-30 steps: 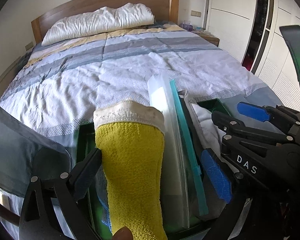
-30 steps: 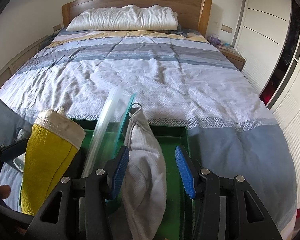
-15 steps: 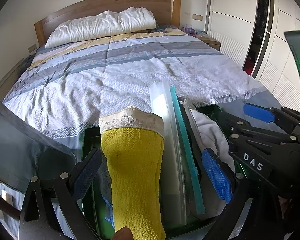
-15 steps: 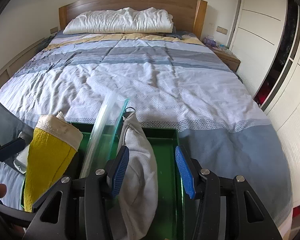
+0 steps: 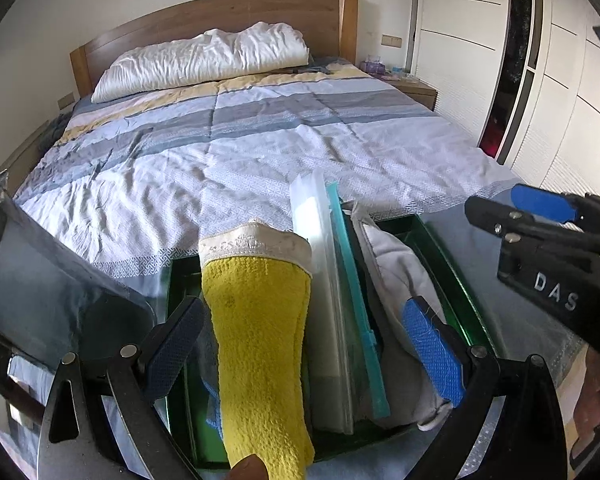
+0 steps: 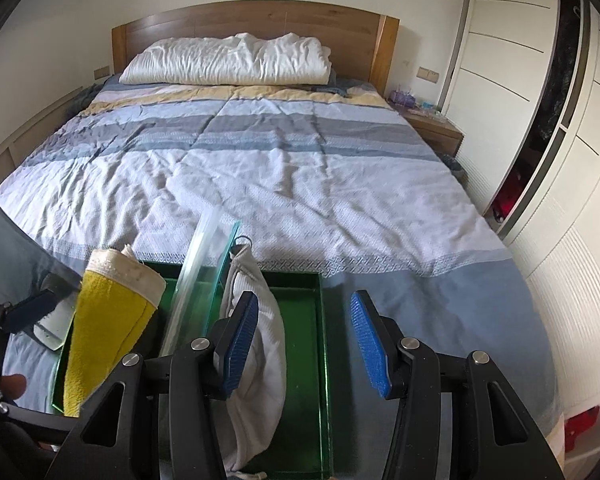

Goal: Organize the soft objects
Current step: 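Open the left tool and withdraw both tools from the tray toward the sponge and tissues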

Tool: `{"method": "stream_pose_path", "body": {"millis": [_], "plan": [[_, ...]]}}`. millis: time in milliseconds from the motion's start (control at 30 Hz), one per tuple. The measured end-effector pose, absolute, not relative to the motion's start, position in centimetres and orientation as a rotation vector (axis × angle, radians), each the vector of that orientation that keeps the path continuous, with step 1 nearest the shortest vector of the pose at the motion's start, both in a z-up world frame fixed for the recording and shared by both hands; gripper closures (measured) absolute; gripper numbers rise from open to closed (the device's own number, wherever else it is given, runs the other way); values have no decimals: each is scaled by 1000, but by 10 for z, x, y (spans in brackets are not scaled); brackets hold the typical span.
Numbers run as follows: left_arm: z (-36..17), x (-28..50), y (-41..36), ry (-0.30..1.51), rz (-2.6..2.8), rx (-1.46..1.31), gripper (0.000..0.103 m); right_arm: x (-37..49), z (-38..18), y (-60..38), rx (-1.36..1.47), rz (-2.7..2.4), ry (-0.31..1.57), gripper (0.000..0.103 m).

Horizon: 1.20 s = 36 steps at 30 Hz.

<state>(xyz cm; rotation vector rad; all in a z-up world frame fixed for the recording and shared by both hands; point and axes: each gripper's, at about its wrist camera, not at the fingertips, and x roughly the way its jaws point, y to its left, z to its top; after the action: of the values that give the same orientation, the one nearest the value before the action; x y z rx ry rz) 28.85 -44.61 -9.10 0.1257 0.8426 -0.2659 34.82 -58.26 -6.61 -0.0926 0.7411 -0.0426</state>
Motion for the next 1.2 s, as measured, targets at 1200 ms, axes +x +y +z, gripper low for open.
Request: {"method": "stream_pose_path", "body": {"millis": [1200], "plan": [[-64,72,-221,894,-328,127,5,90,-18,-427,-150,113,751,54]]}}
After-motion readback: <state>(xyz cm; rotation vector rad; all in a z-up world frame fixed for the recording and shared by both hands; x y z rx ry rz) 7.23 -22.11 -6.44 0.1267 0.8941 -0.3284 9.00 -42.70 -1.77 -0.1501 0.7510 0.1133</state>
